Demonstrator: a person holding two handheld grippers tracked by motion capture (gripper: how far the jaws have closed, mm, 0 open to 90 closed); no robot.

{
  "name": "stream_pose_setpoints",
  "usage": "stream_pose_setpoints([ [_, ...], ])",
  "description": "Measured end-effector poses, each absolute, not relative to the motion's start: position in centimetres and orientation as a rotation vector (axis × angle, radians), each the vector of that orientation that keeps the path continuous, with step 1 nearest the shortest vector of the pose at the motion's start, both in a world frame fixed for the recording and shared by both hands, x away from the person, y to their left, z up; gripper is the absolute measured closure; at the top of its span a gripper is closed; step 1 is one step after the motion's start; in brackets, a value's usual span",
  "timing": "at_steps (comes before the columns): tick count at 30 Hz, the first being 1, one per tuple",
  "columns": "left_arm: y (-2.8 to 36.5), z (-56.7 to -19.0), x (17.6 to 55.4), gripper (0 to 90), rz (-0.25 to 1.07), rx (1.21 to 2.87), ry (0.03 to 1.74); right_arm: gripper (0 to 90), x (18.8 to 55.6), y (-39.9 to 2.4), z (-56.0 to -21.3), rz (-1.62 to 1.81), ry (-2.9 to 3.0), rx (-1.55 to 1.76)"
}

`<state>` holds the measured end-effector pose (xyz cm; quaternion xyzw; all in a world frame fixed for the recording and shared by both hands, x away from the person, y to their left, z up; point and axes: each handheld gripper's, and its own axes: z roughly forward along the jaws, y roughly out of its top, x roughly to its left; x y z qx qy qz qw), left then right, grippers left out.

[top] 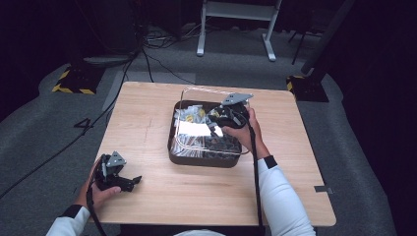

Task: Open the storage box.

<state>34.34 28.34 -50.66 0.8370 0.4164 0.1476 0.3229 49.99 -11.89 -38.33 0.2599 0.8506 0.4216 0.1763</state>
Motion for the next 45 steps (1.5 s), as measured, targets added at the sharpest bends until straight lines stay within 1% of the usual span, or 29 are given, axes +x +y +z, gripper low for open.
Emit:
stream_pose_setpoints([
  [35,28.4,-50.6,34.4,0.1,0.387,2.199,1.091,58.9,48.8,-17.2,-38.7,1.104,2.389,0.802],
  [45,28.4,-50.6,34.4,0.2,0.389,2.201,1.087,59.0,48.7,-19.7,-39.3,1.062,2.384,0.856],
])
